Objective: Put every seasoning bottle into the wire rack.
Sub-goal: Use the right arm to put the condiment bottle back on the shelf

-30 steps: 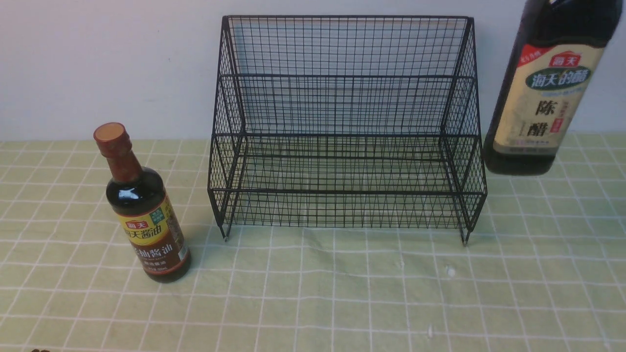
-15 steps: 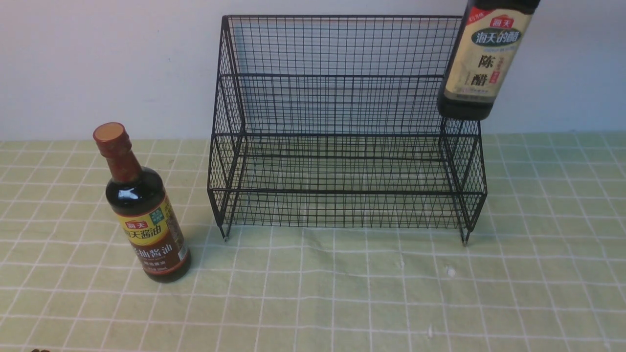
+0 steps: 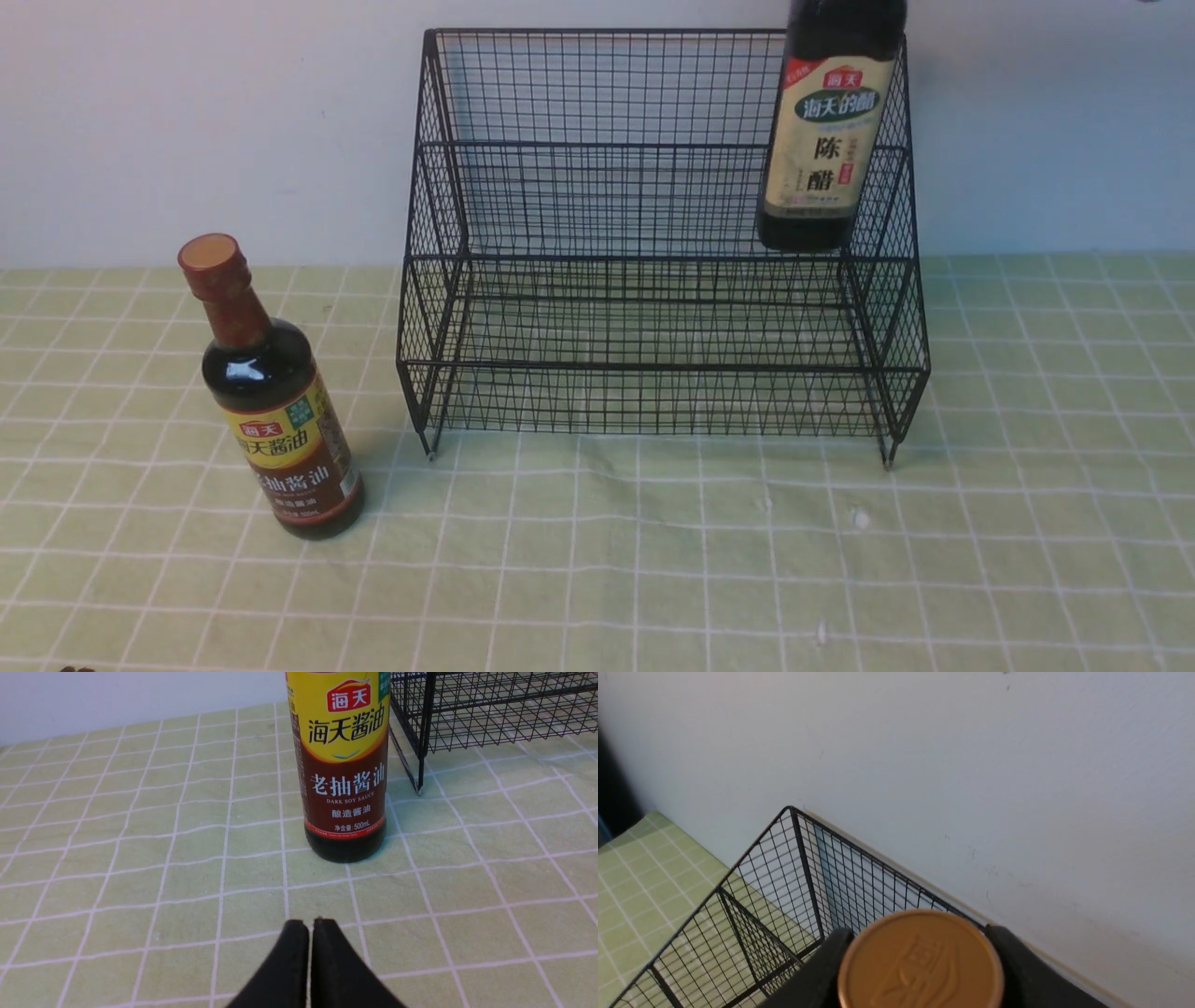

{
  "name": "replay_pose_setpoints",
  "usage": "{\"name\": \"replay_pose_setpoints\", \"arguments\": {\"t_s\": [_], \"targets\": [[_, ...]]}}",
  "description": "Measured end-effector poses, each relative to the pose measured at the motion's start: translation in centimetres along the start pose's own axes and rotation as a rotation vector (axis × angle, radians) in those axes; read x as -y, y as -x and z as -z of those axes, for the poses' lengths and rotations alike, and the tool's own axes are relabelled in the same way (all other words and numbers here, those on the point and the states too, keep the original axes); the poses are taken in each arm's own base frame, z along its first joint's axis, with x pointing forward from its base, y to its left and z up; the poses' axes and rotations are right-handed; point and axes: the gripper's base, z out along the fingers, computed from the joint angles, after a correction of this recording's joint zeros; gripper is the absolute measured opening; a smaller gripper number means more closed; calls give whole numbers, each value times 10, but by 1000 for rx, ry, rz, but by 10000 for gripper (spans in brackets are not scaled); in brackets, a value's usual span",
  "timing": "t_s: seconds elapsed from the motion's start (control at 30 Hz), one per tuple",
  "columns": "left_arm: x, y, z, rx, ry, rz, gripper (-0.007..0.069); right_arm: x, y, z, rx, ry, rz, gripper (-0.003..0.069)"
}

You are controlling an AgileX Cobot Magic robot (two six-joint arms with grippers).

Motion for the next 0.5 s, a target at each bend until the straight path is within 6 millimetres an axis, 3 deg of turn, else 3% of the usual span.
{"name": "replay_pose_setpoints", "arguments": {"t_s": [0.3,0.5], "targets": [[0,0,0,0,0,0,-6,-2,-4,-3,-16,19,19,323],[0,0,0,0,0,0,-6,-5,-24,-13,-126,117,6,323]]}}
